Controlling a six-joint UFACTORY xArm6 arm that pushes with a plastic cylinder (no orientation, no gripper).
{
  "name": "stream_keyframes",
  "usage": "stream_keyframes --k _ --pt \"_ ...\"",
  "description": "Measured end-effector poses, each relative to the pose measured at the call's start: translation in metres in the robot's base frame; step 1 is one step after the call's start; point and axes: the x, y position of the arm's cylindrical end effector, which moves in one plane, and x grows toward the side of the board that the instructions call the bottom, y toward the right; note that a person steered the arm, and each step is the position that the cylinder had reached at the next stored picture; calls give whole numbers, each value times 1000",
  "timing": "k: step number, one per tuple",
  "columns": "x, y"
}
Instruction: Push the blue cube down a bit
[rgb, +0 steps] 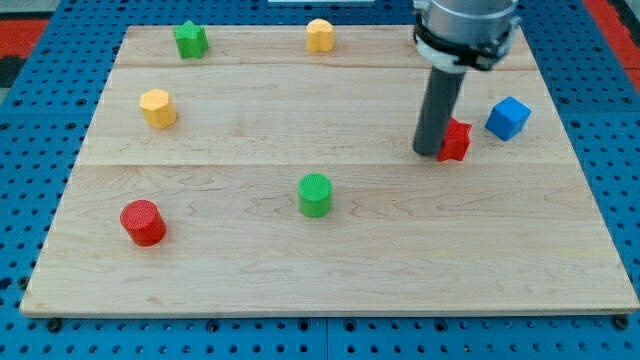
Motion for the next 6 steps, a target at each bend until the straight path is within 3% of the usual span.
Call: stream_keyframes --k 1,2,3,4,5,6 --pt "-4 -47" --pt "-60 -7" --pt "-71 87" --pt "18 97" --pt "39 88" --pt "-2 69"
